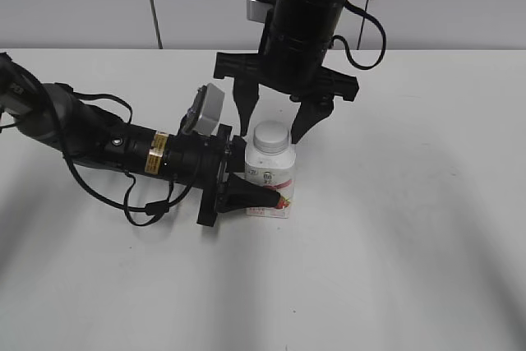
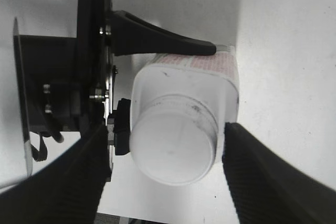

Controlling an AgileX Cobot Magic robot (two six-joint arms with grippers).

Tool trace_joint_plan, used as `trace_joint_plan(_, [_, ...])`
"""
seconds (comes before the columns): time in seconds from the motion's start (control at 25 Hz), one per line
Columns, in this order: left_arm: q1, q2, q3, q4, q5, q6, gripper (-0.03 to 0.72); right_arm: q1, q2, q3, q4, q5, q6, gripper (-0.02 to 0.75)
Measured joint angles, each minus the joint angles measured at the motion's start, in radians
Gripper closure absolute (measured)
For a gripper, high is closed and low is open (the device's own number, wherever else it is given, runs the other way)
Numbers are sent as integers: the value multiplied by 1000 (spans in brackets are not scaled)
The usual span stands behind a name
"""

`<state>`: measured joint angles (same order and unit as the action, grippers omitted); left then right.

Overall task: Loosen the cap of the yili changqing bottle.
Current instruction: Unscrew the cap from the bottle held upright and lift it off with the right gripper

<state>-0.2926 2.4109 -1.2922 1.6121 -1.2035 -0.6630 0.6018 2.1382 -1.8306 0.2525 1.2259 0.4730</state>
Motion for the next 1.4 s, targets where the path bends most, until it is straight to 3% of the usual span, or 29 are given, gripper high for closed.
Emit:
trace_joint_plan(0.88, [-1, 0, 0, -7, 2, -3, 311, 0, 19, 0, -10, 0, -3, 238])
trace_joint_plan(1.08, [-1, 0, 0, -10, 2, -3, 311, 0, 19, 0, -15, 0, -14, 331])
trace_joint_plan(1.4, [-1, 0, 1, -12, 3, -4, 311, 0, 19, 0, -15, 0, -127, 337])
